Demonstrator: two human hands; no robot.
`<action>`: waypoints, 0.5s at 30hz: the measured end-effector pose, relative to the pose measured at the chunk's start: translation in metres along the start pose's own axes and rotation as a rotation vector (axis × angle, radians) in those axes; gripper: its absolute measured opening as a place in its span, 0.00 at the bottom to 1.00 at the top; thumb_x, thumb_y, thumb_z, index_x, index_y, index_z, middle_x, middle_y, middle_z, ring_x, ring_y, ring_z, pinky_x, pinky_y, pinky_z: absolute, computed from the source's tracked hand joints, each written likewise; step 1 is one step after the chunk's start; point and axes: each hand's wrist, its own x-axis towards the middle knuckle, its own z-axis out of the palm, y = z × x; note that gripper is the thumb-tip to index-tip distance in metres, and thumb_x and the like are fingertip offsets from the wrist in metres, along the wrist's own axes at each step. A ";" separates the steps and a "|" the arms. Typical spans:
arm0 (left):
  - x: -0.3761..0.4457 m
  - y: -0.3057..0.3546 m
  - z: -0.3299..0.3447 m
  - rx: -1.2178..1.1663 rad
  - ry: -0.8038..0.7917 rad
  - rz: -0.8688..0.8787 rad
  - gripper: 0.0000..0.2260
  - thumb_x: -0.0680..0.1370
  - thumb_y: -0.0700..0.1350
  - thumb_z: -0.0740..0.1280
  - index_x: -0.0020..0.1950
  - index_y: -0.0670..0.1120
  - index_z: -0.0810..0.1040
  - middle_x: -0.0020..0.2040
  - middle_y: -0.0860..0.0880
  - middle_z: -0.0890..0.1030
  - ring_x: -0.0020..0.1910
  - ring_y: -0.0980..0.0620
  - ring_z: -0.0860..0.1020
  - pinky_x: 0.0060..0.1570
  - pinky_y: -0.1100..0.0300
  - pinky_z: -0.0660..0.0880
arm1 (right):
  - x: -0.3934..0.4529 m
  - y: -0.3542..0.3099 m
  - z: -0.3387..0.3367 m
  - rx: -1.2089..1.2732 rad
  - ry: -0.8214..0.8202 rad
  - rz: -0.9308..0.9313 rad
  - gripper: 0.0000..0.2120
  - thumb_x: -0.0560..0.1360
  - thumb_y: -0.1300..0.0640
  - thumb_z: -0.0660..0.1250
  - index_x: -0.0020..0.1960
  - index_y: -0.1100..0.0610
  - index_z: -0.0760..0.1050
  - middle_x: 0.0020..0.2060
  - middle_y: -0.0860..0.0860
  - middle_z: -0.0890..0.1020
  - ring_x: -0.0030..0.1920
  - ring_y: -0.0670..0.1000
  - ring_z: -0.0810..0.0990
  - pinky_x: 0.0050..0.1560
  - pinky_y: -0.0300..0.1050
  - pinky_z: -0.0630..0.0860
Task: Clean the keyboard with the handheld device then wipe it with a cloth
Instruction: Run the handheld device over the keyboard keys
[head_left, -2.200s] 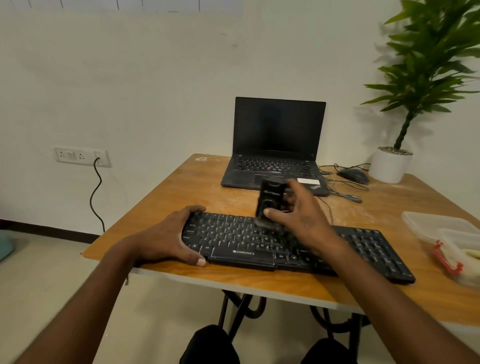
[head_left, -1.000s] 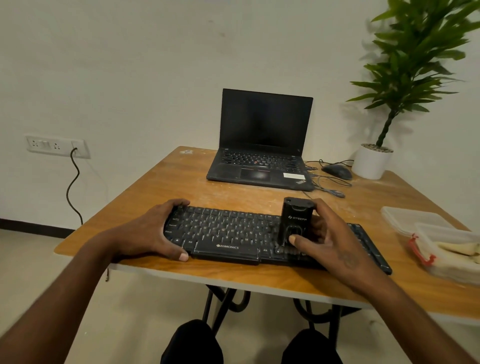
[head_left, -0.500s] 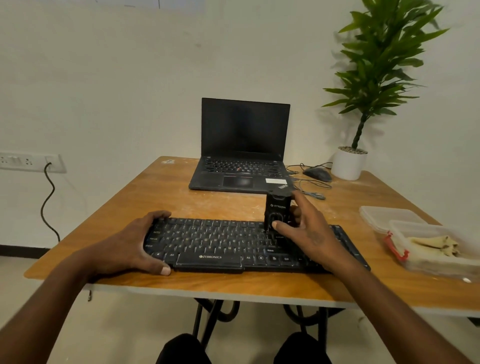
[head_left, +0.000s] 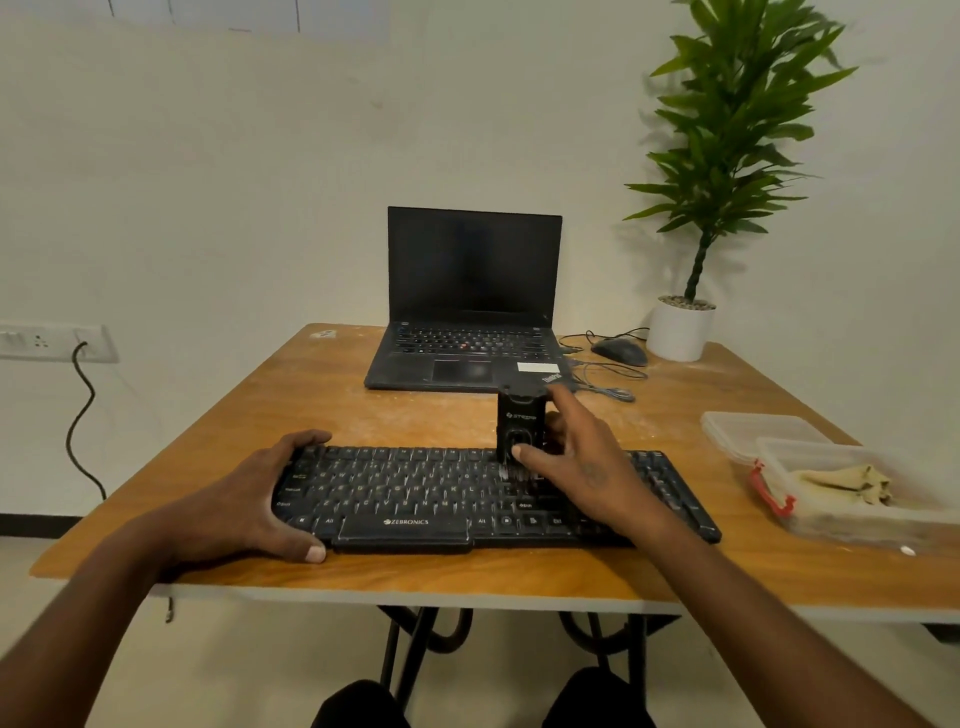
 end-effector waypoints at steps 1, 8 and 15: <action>0.000 0.000 0.000 -0.006 0.000 -0.002 0.54 0.56 0.65 0.83 0.73 0.73 0.55 0.69 0.61 0.64 0.64 0.57 0.70 0.55 0.64 0.72 | 0.009 0.003 0.002 -0.015 0.015 0.007 0.25 0.77 0.56 0.72 0.70 0.46 0.66 0.64 0.46 0.78 0.59 0.41 0.77 0.46 0.33 0.78; 0.000 -0.001 0.000 0.001 0.025 0.003 0.54 0.55 0.65 0.84 0.74 0.73 0.56 0.69 0.61 0.65 0.64 0.57 0.71 0.56 0.63 0.72 | 0.009 -0.006 0.007 -0.036 0.029 0.021 0.24 0.77 0.57 0.72 0.68 0.45 0.66 0.60 0.42 0.76 0.49 0.29 0.73 0.41 0.26 0.75; 0.002 -0.005 -0.001 0.009 0.041 0.008 0.55 0.54 0.67 0.83 0.74 0.72 0.57 0.68 0.61 0.66 0.64 0.58 0.71 0.57 0.61 0.73 | -0.052 -0.022 0.005 0.074 -0.034 -0.003 0.24 0.76 0.56 0.73 0.67 0.43 0.68 0.59 0.34 0.77 0.59 0.30 0.74 0.51 0.27 0.75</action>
